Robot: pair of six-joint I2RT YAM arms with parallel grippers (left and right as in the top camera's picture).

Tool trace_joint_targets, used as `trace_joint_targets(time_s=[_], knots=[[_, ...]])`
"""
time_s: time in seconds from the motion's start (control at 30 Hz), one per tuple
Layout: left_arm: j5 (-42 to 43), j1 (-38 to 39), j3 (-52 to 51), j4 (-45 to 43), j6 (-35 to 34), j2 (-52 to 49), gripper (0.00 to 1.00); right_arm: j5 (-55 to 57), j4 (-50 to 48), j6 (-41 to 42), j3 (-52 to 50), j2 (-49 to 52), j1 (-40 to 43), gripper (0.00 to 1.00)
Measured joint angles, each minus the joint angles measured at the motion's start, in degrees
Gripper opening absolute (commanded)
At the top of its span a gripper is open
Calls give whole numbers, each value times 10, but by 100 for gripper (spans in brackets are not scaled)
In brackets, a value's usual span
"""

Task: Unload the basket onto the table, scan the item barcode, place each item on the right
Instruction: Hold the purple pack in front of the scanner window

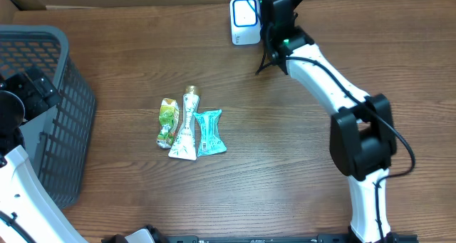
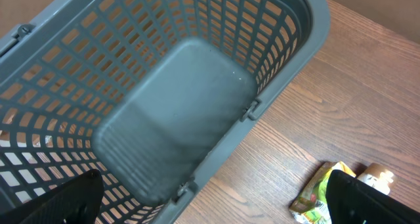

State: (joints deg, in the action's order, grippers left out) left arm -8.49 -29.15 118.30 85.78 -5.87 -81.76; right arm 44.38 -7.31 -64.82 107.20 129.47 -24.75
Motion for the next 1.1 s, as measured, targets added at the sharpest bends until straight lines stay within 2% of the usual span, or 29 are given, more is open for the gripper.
trace_joint_targets(time_s=[0.27, 0.73, 1.1], knots=[[0, 0, 0, 0, 0, 0, 99, 11, -38, -68, -4, 35, -1, 4], [0, 0, 0, 0, 0, 0, 100, 10, -51, -78, -4, 35, -17, 4], [0, 0, 0, 0, 0, 0, 100, -7, -25, -79, -5, 35, -31, 4]])
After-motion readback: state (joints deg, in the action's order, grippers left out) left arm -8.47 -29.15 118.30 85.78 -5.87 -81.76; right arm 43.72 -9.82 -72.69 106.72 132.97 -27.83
